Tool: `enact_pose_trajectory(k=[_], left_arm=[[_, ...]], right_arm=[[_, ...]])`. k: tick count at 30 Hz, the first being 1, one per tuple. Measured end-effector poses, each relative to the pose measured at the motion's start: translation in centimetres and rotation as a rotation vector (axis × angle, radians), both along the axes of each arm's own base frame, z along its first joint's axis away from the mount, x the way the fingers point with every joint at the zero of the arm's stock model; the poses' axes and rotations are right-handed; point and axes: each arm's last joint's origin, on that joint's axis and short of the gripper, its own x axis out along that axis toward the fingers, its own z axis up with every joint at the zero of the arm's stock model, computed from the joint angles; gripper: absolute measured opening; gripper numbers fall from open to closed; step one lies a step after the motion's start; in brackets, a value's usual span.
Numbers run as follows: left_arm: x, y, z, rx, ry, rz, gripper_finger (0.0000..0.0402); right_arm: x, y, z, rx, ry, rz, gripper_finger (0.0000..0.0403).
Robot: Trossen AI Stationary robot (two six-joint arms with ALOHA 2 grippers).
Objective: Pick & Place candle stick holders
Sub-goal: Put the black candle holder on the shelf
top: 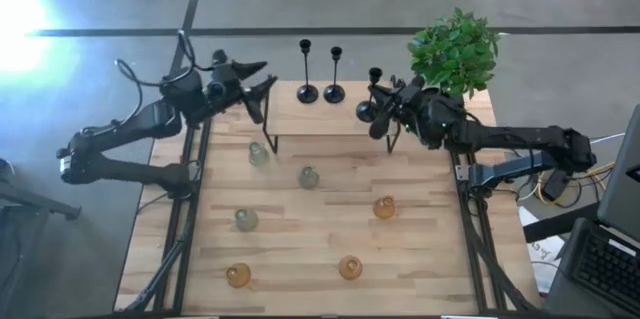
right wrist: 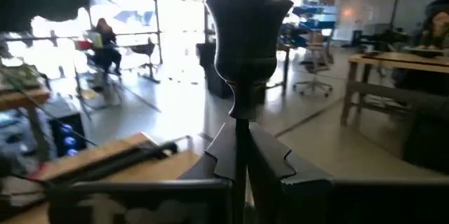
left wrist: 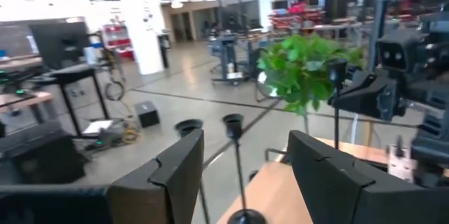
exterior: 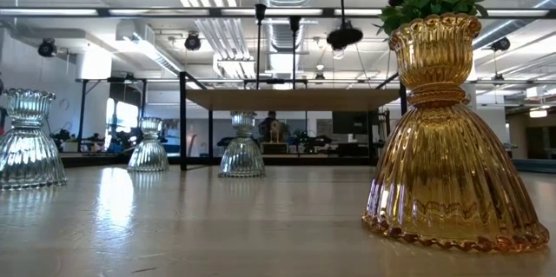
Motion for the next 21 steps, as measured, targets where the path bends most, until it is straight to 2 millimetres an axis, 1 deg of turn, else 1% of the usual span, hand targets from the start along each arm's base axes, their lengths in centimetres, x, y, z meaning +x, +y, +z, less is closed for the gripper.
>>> enact_pose_trajectory(k=[6, 10, 13, 21], left_arm=[[-0.8, 0.0, -0.9, 0.010, -0.020, 0.096, 0.0213], [-0.9, 0.1, -1.2, 0.005, -0.011, 0.122, 0.0213], [-0.8, 0.1, -1.3, 0.004, -0.010, 0.127, 0.0213], [-0.8, 0.2, -1.3, 0.007, -0.001, 0.162, 0.0213]], right_arm=[[0.1, -3.5, -2.4, -0.006, -0.019, -0.037, 0.0009], [0.1, -5.3, -3.1, -0.007, -0.054, -0.070, 0.0008], [0.5, -6.2, -3.8, -0.011, -0.052, -0.089, 0.0008], [2.4, -7.9, -6.5, 0.011, -0.049, -0.145, 0.0008]])
